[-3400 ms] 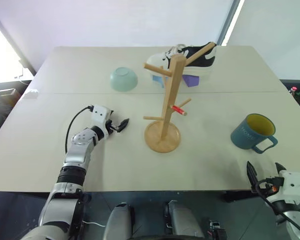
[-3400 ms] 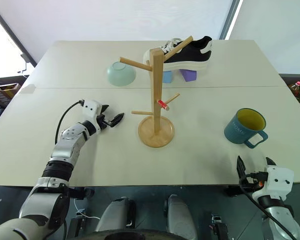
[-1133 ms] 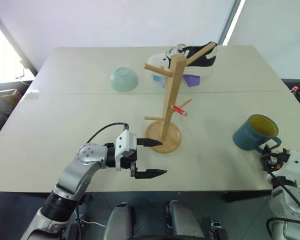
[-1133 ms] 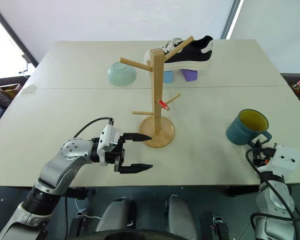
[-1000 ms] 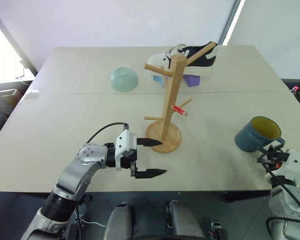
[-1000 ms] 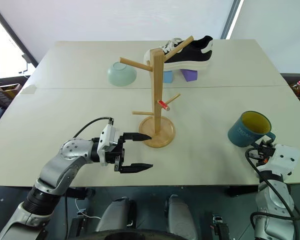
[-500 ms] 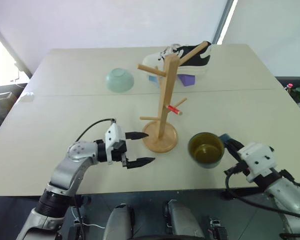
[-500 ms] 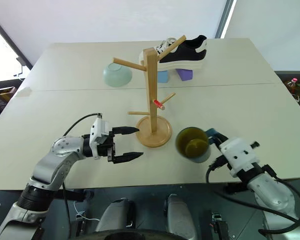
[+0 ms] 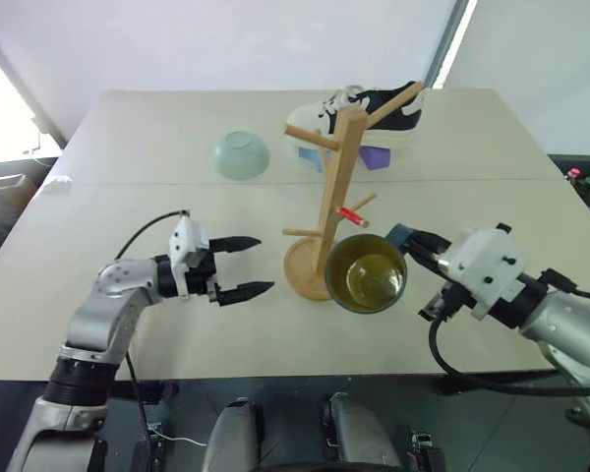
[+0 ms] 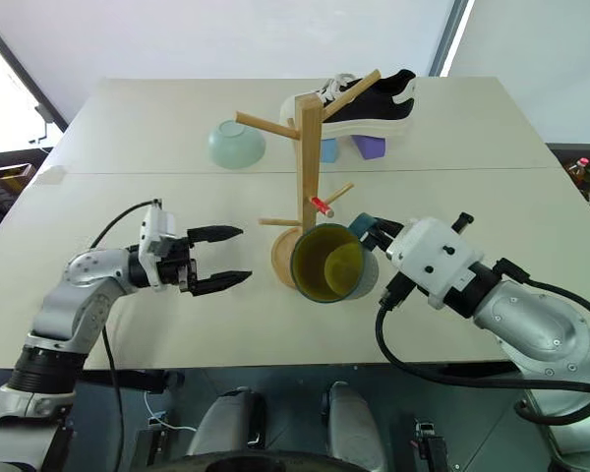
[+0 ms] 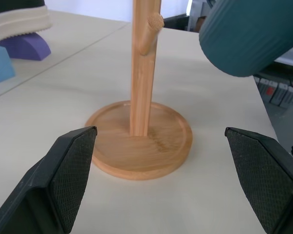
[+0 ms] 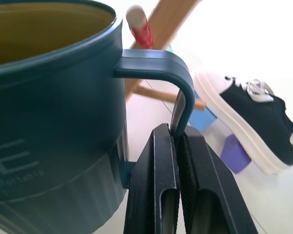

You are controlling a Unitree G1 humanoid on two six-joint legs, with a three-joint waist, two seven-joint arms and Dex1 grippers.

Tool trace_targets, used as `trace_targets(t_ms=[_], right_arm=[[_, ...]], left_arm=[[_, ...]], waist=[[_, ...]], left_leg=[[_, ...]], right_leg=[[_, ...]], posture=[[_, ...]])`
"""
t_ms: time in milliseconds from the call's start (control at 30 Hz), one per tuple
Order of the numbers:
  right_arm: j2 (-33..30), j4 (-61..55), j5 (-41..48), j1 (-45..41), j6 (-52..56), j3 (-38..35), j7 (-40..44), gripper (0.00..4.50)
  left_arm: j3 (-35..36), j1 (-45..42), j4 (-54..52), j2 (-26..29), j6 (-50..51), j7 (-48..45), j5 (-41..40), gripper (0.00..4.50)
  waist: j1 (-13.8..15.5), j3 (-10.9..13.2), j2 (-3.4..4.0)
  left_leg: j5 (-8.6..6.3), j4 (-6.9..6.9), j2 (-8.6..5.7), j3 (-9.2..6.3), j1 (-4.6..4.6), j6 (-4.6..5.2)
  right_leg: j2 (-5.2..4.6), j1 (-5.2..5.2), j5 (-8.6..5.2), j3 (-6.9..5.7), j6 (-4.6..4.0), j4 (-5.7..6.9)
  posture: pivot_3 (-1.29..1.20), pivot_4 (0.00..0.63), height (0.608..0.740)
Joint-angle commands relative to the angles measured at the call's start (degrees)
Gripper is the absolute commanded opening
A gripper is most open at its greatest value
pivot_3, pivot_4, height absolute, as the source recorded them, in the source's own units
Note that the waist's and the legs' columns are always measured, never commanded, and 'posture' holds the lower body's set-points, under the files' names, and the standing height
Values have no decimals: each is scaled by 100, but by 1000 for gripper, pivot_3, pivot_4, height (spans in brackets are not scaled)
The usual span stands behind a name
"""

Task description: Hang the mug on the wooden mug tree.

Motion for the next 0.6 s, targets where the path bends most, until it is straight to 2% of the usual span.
trace_targets(t_ms=[33, 600], right_arm=[[-94, -290, 145, -273, 196, -12, 7, 54], [-53, -228, 175, -1531, 1010, 736, -275, 54]], left_arm=[[180, -82, -99, 101, 79, -85, -167, 4500], [473, -222, -636, 191, 711, -11, -883, 4500]], waist=[[-5, 0, 0], [-14, 2, -3]], left_leg=[[0, 0, 0, 0, 0, 0], [0, 0, 2, 1, 1, 0]], right_leg=[[0, 0, 0, 0, 0, 0], [-1, -2, 0, 0, 0, 1]], posture=[[0, 150, 740], [0, 150, 740]])
